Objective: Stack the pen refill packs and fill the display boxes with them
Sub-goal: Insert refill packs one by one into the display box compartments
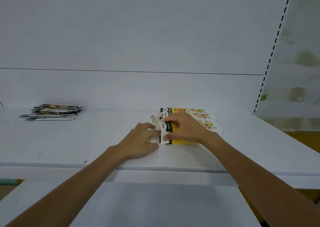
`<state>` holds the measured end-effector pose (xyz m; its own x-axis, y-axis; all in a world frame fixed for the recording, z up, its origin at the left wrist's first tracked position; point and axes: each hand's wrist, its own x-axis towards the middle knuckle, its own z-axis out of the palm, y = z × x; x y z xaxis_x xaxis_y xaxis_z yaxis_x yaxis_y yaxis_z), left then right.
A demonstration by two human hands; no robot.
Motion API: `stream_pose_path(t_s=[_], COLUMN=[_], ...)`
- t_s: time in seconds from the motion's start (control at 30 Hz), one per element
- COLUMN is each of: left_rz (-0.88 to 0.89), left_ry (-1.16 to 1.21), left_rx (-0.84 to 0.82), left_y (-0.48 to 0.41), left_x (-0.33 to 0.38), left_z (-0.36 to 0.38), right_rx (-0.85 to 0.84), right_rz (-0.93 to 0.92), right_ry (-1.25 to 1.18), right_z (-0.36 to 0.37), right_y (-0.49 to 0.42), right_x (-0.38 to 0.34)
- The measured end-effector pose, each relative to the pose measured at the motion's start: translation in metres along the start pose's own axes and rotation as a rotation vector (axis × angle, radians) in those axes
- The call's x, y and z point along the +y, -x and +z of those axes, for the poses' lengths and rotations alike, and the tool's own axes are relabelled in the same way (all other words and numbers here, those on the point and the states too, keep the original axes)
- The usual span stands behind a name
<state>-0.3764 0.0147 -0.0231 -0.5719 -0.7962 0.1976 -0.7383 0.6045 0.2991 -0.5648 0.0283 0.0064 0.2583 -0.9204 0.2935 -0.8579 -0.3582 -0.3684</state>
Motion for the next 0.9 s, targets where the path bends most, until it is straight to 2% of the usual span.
stream_pose_path(t_s=[0.2, 0.33, 0.43, 0.67, 0.73, 0.83, 0.9], left_rz=[-0.031, -0.005, 0.002, -0.049, -0.05, -0.055, -0.069], left_ry=[0.048, 0.088, 0.114, 0.073, 0.074, 0.101, 0.065], left_rx=[0.039, 0.0, -0.012, -0.027, -0.019, 0.045, 0.117], left_y=[-0.003, -0.004, -0.008, -0.014, -0.013, -0.009, -0.005], left_x=[-0.006, -0.004, 0.001, 0.004, 0.003, -0.004, -0.011], left_z=[0.004, 0.004, 0.007, 0.012, 0.013, 0.011, 0.006], right_rx=[0.064, 0.04, 0.047, 0.077, 0.09, 0.092, 0.139], right_rz=[-0.068, -0.003, 0.034, -0.007, -0.01, 0.014, 0.003], right_ry=[0.207, 0.302, 0.299, 0.159, 0.237, 0.494, 0.458], right_z=[0.0, -0.003, 0.001, 0.001, 0.002, 0.005, 0.005], right_y=[-0.001, 0.004, 0.006, 0.005, 0.004, -0.001, -0.007], right_x=[0.006, 0.018, 0.022, 0.019, 0.018, 0.013, 0.007])
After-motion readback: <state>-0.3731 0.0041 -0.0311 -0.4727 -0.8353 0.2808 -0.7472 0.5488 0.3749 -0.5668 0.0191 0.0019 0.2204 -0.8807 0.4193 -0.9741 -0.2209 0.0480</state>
